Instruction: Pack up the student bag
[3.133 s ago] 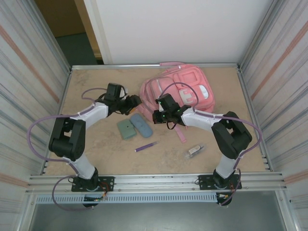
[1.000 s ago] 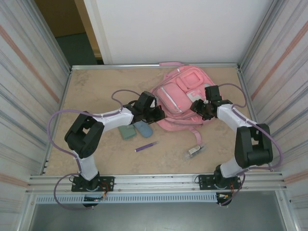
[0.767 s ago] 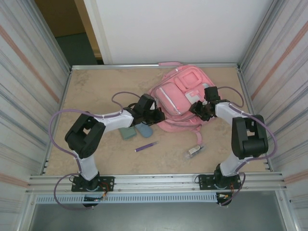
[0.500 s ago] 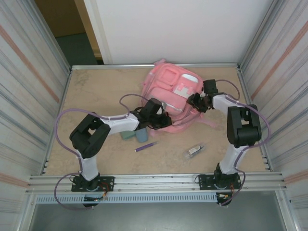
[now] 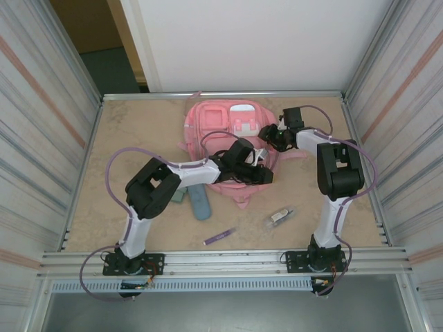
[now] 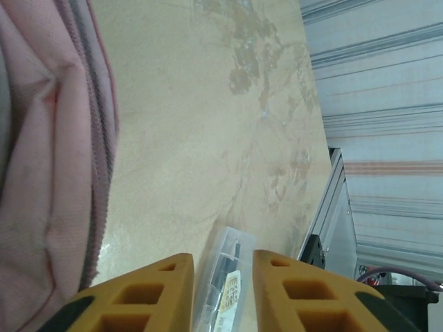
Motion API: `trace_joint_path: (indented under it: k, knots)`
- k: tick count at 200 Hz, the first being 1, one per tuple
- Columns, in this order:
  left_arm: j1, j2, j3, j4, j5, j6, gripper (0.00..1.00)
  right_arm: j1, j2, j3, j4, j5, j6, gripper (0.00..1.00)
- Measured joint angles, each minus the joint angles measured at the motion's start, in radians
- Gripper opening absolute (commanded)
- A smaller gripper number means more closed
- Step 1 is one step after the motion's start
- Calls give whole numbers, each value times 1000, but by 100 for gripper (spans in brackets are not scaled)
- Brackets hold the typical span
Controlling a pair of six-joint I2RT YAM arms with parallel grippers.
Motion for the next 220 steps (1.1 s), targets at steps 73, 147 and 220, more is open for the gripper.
trace_joint_path:
  k: [73,147,220]
  knots:
    - [-1,-302,83,-333,-297,539,99,-35,-141,-89,-25,31,-44,49]
    - [0,-55,282,-471,-511,890,99,-51,-323,-185,-39,93,-69,50]
    - [2,77,380,-537,-688,953,78,-51,-367,-233,-63,126,-79,50]
